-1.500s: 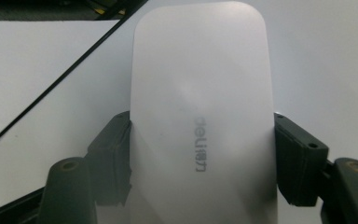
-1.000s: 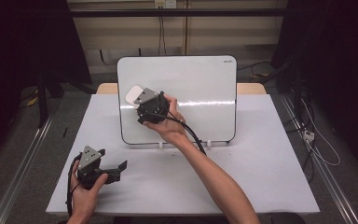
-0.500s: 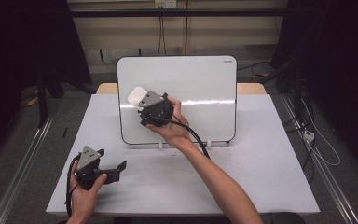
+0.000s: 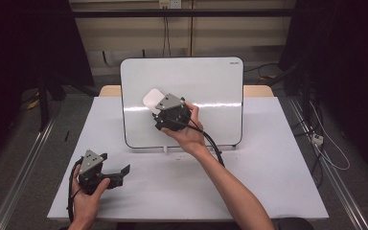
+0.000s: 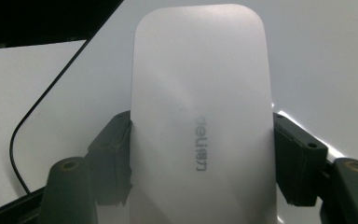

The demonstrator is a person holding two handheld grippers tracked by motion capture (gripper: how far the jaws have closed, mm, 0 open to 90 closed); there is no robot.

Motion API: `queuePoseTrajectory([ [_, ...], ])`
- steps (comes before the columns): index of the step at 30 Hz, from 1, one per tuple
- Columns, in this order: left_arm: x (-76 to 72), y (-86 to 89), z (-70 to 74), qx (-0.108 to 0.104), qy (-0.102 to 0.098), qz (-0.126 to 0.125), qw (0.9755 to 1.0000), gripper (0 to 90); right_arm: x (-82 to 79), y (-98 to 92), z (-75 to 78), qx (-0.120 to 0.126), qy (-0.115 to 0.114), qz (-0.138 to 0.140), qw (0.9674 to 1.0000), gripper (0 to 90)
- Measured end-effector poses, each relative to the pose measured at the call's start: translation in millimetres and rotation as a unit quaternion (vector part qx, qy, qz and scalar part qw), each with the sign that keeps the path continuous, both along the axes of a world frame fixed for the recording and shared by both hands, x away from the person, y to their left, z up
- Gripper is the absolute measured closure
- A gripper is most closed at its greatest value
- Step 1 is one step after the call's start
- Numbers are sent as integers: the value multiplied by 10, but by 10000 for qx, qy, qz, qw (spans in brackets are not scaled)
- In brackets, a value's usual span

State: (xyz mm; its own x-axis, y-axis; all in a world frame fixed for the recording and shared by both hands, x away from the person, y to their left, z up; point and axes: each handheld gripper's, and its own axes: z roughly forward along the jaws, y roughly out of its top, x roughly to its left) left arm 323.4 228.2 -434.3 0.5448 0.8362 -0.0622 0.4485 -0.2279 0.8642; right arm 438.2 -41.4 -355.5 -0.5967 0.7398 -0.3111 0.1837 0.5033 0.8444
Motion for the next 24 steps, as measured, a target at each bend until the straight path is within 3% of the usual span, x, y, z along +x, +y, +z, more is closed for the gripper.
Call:
queuePoseTrajectory([
  [7,2,-25,5,46,-45,-2,10000,56,-54,-190,19,117,-21,-166,9998,310],
  [12,23,-30,-25,54,38,-52,10000,56,-62,-293,21,204,-3,-257,9995,310],
  [24,8,-6,-19,1,-26,10,10000,56,-117,-498,29,146,11,-411,9990,310],
])
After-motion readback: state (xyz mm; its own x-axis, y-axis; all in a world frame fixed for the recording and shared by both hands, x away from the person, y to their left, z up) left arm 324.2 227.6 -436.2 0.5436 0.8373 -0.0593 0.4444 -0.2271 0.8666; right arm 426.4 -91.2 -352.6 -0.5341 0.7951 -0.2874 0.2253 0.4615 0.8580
